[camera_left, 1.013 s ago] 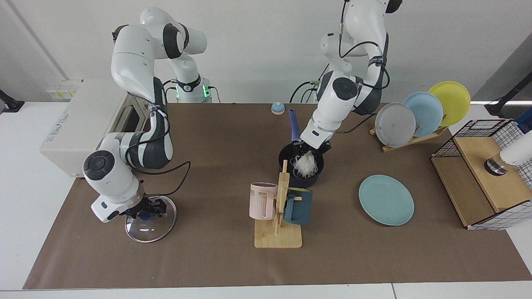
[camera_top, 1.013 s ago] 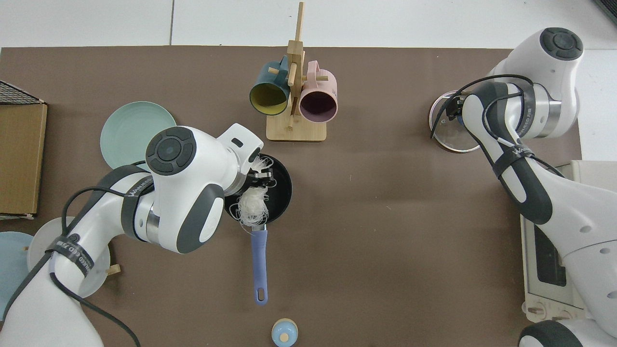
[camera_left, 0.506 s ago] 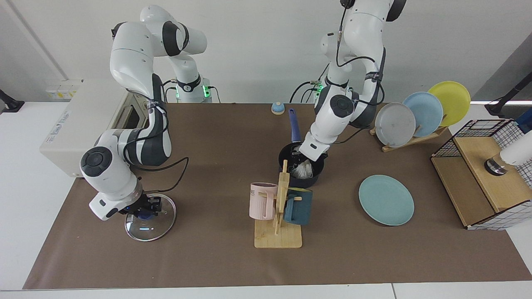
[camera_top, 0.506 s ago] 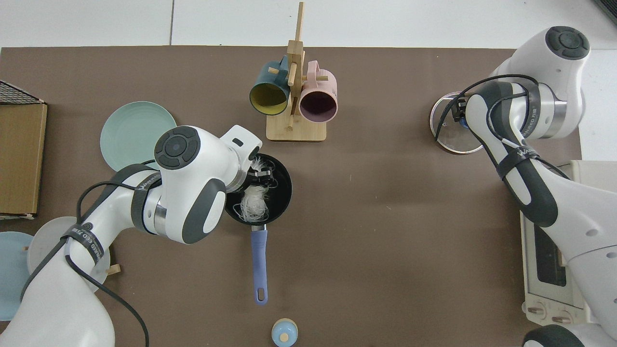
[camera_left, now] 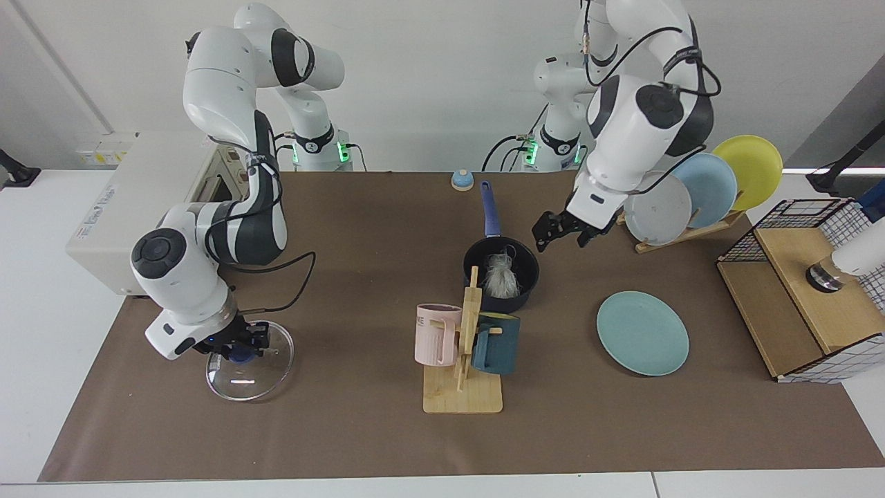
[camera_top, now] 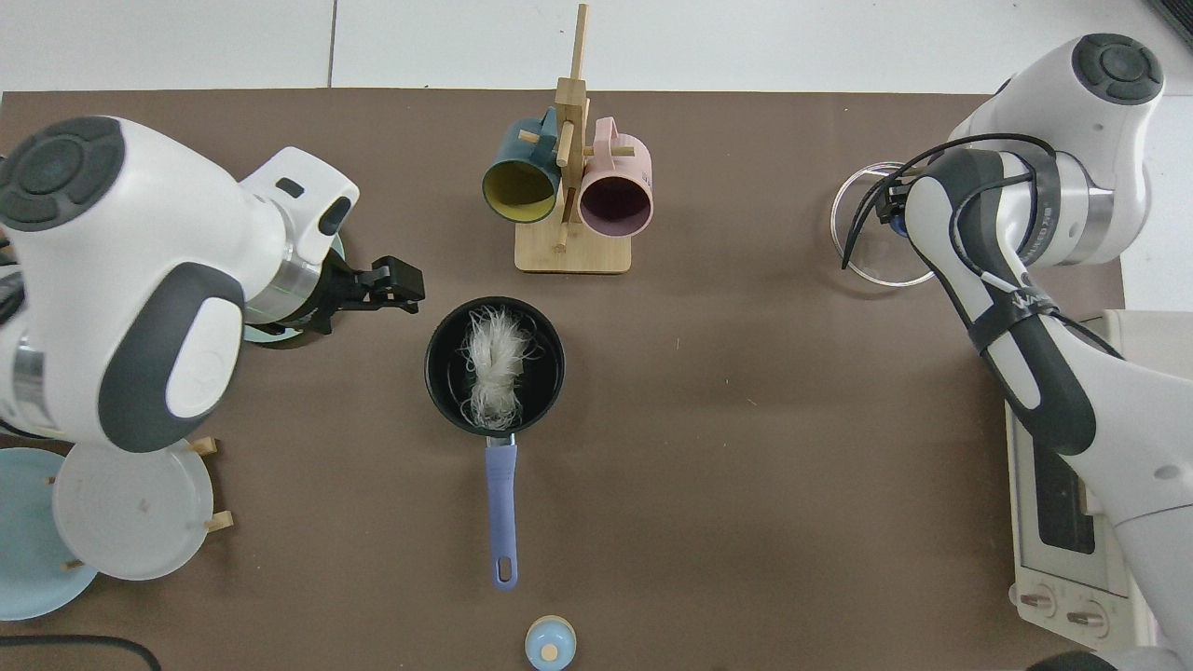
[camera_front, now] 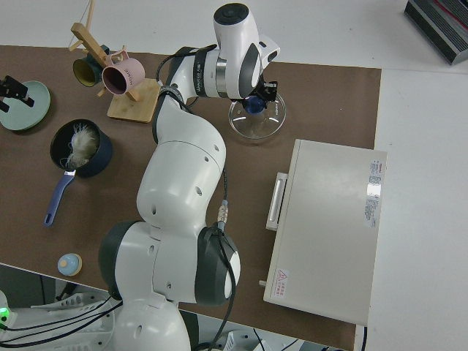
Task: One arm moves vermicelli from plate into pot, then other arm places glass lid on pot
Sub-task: 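Withdraw the left gripper to rest while the right gripper lifts the lid, then carry the glass lid over the saucepan with the right gripper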
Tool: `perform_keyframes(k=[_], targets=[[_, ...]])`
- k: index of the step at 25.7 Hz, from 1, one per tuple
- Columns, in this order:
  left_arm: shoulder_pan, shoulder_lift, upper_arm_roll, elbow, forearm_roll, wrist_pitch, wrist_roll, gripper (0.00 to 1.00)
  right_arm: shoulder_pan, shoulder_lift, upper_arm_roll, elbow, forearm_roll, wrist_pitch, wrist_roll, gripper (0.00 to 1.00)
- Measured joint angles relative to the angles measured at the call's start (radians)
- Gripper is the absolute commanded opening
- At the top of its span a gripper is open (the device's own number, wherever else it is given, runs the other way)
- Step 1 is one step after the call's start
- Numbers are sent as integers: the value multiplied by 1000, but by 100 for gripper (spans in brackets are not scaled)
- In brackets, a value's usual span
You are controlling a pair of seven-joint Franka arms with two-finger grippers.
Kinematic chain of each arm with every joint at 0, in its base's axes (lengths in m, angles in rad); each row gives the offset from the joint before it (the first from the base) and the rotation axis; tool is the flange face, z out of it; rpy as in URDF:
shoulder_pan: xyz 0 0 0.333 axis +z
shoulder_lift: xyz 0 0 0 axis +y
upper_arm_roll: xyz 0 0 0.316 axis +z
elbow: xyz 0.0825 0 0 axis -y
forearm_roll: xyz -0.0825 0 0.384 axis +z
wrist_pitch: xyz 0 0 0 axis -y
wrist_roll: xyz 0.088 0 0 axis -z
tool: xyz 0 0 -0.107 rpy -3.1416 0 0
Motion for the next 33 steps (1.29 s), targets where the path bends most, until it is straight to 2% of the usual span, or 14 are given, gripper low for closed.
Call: perform_keyframes(k=[9,13,18,27,29,33], targets=[[157,-126,26,37,2,-176,217,100,86,-162,5,-17,1,-174,101,0],[185,-141,102,37,2,-199,313,99,147,-270,7,-94,2,-202,187,0],[177,-147,217,37,2,-214,404,99,266,-369,9,-194,4,-204,356,0],[128,-148,250,28,2,-213,481,99,517,-402,12,-216,4,-203,667,0],[104,-148,273,28,12,-209,484,99,565,-401,12,-209,7,-203,718,0],[14,-148,346,28,123,-186,495,100,673,-358,10,-161,9,-204,862,0]])
